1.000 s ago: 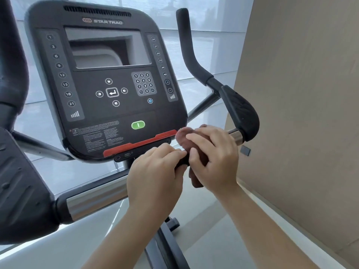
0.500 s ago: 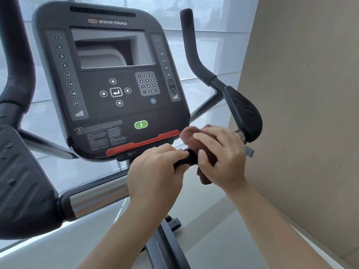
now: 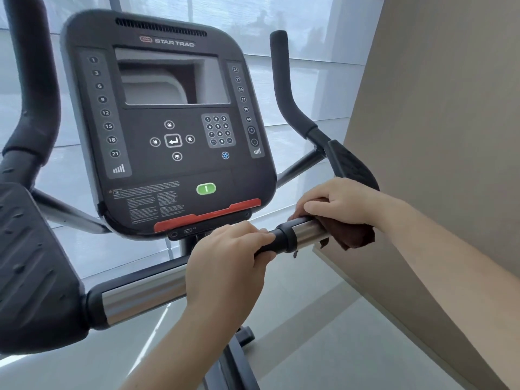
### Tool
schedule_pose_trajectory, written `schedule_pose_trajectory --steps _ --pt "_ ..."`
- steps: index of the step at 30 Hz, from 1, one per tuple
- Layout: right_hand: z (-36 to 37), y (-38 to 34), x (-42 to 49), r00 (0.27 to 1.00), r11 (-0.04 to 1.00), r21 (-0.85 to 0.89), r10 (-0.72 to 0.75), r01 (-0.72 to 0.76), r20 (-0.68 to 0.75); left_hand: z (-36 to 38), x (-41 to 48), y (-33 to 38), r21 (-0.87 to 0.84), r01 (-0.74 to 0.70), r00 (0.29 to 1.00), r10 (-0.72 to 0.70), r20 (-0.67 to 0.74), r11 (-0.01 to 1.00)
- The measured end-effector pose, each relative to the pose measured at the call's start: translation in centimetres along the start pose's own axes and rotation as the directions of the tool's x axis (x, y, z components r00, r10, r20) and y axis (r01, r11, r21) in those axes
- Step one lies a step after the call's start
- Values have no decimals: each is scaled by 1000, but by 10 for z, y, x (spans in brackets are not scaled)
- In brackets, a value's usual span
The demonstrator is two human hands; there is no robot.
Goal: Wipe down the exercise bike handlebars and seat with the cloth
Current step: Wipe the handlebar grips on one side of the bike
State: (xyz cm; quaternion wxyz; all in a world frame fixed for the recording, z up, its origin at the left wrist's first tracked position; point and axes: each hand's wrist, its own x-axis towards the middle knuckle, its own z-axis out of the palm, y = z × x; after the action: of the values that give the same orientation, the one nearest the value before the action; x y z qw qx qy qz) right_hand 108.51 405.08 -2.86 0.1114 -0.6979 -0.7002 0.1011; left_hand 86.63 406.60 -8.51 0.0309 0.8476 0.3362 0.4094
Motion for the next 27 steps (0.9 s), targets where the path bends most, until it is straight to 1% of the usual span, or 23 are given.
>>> schedule_pose_trajectory --steps 2,3,4,6,7,8,9,11,13,14,15,17,19,22,24,27 --pt "-2 2 1 1000 999 -45 22 -21 13 1 0 0 -3 -6 1000 6 -13 1000" --pt "0 -1 2 1000 996 -88 1 -2 -10 1 1 0 -2 -10 1000 10 -19 1000" --pt "6 -5 2 997 991 -122 -56 51 -45 1 1 0 3 -14 1000 14 -20 1000" --pt "19 -14 1 973 971 -131 -213 200 -94 1 0 -1 16 -24 1000 25 -18 1000" --pt "22 -16 -1 961 961 -118 -261 250 -87 1 0 -1 18 -30 999 30 -16 999" --pt "21 -15 -2 959 958 -100 -275 268 -66 1 0 -1 18 -34 999 34 -9 999" --pt "17 -11 -4 963 962 -81 -265 261 -50 1 0 -1 16 -37 999 37 -1 999" --pt "6 3 -7 980 980 -60 -192 189 -49 2 -1 -2 10 -37 999 37 3 999" --pt "0 15 -11 989 992 -65 -118 112 -89 1 -1 -1 9 -27 1000 27 6 1000" --pt "2 14 -11 987 992 -78 -105 96 -121 1 -1 -2 6 -24 1000 24 0 1000" --pt "9 8 -10 980 990 -98 -118 103 -161 2 0 -2 2 -24 1000 24 -2 1000" --pt "28 -10 -8 941 972 -148 -218 185 -259 2 0 -2 8 -40 999 40 2 999" --pt "39 -23 -9 916 960 -154 -269 232 -297 2 -1 -3 15 -51 999 51 10 999" --pt "33 -13 -17 919 970 -132 -237 205 -316 -1 -2 -1 -11 -26 999 27 37 1000" --pt "29 -2 -24 901 985 -99 -170 142 -399 -5 -5 0 -31 -39 998 40 47 999" --pt "40 -8 -27 842 994 -91 -105 67 -530 -17 -14 -4 -85 -67 997 71 44 994"
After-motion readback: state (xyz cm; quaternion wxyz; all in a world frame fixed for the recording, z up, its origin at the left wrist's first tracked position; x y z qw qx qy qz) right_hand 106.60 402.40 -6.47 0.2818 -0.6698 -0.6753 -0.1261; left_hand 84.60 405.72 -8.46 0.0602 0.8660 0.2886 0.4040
